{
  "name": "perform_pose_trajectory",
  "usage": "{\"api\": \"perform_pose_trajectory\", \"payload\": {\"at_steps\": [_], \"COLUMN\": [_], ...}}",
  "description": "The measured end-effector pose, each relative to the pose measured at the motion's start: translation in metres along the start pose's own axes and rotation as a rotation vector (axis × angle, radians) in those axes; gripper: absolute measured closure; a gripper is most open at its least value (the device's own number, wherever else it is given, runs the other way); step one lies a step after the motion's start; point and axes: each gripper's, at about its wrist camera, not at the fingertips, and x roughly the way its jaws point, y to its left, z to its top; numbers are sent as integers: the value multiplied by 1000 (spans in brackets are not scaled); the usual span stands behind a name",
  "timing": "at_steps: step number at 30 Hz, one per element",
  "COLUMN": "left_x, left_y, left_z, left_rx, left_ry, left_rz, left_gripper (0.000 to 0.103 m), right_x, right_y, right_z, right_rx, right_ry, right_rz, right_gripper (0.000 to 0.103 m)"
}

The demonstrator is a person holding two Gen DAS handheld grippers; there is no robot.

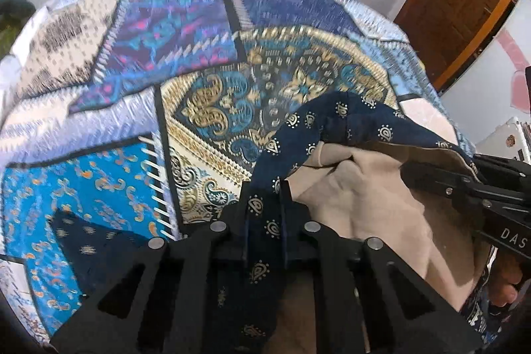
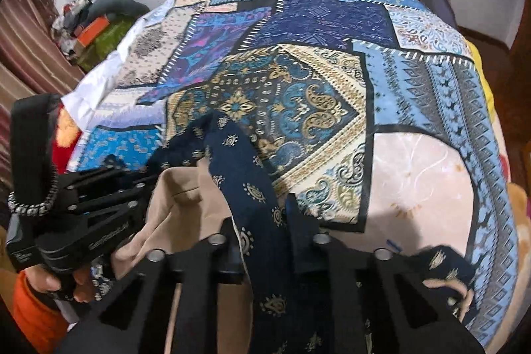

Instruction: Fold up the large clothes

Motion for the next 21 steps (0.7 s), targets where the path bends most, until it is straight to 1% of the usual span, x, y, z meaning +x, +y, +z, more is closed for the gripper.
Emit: {"api": "perform_pose_trajectory", "payload": {"at_steps": [2, 5, 8, 10, 13, 15, 17, 21], "left_x": [-26, -65, -107, -130, -151, -159, -161, -151], "left_y": [-5, -10, -15, -19, -22, -22, -21, -20], "left_z": [-4, -13, -30, -46, -70, -91, -114, -157], "left_rx": [31, 66, 102, 116, 134, 139, 143, 153], "left_ry": [-54, -113, -157, -170, -177, -164, -134, -62], "left_rz": [12, -5, -7, -19, -21, -21, -27, -13], "left_gripper": [91, 91, 91, 91, 91, 91, 91, 91], "right_x": [-13, -48, -78, -99, -122, -133, -139, -134], "right_y": [5, 17, 31, 44, 64, 76, 83, 93], "right_z": [-5, -17, -31, -47, -76, -100, -120, -161], "right_rx": [-9, -35, -73, -108, -170, -210, -229, -255], "right_ry": [-24, -73, -96, -105, -115, -115, -105, -44], "right_rz": [6, 32, 45, 54, 38, 32, 22, -10], "right_gripper": [94, 94, 94, 94, 94, 94, 94, 93]}}
